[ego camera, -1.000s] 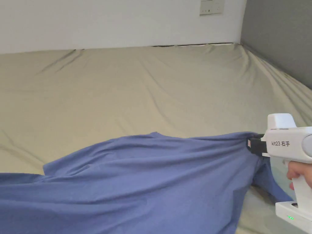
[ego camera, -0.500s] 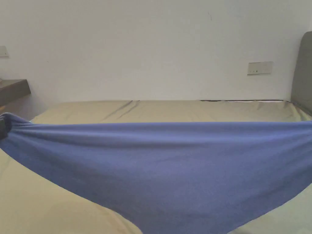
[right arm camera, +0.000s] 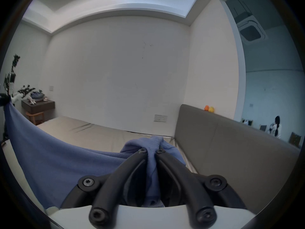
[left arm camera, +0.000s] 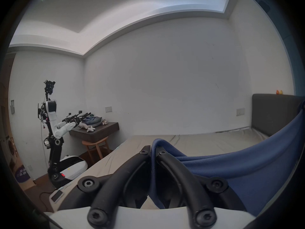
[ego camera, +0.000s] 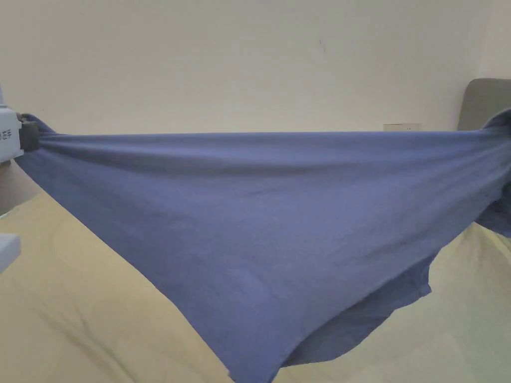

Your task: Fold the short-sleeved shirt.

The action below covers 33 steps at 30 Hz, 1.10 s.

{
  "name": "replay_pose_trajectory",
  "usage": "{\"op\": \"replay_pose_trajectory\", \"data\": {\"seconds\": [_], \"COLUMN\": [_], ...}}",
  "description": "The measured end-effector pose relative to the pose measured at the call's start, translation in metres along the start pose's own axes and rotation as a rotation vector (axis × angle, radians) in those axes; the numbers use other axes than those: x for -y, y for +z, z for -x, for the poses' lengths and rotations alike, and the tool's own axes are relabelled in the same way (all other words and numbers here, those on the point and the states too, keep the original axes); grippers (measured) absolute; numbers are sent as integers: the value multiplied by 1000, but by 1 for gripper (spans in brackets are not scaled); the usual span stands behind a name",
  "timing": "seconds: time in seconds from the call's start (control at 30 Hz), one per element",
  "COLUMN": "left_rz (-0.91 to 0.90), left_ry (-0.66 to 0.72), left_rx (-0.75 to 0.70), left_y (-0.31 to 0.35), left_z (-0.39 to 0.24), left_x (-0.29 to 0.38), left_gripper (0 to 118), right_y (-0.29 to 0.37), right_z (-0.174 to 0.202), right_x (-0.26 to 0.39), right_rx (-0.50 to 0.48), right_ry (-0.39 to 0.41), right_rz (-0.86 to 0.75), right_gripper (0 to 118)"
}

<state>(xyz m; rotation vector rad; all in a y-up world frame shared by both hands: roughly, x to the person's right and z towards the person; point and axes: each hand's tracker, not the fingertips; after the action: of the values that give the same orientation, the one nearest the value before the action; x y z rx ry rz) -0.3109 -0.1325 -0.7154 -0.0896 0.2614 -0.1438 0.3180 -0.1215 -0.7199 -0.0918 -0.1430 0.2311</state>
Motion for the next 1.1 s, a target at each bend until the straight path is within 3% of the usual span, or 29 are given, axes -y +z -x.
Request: {"op": "replay_pose_trajectory", "data": {"seconds": [0.13, 0.37, 0.43, 0.5, 0.6, 0.77, 0.87, 1.1], "left_rz": [-29, -44, -35, -19, 10, 80, 126, 198], "left_ry": [21, 69, 30, 13, 24, 18, 34, -1], "left_rx": [-27, -20, -36, -31, -32, -23, -6, 39], "left_y": [-58, -135, -152, -167, -187, -203, -198, -151], "left_z": [-26, -48, -57, -65, -74, -87, -91, -95], "left_x": [-9, -2, 10, 23, 46, 101, 133, 191], "left_gripper": [1, 1, 1, 1, 1, 1, 1, 1], "right_y": [-56, -131, -151, -169, -199, -234, -218, -167], "right_z": [6, 7, 13, 20, 45, 56, 63, 58], "right_x": [-15, -22, -13, -2, 25, 89, 126, 192], "right_rx": [55, 78, 73, 90, 14, -7, -28, -40], "right_ry": [-85, -124, -111, -43, -64, -62, -133, -87], "right_rz": [-40, -103, -91, -89, -56, 53, 146, 168], "right_gripper": [2, 2, 2, 2, 2, 2, 2, 2]}}
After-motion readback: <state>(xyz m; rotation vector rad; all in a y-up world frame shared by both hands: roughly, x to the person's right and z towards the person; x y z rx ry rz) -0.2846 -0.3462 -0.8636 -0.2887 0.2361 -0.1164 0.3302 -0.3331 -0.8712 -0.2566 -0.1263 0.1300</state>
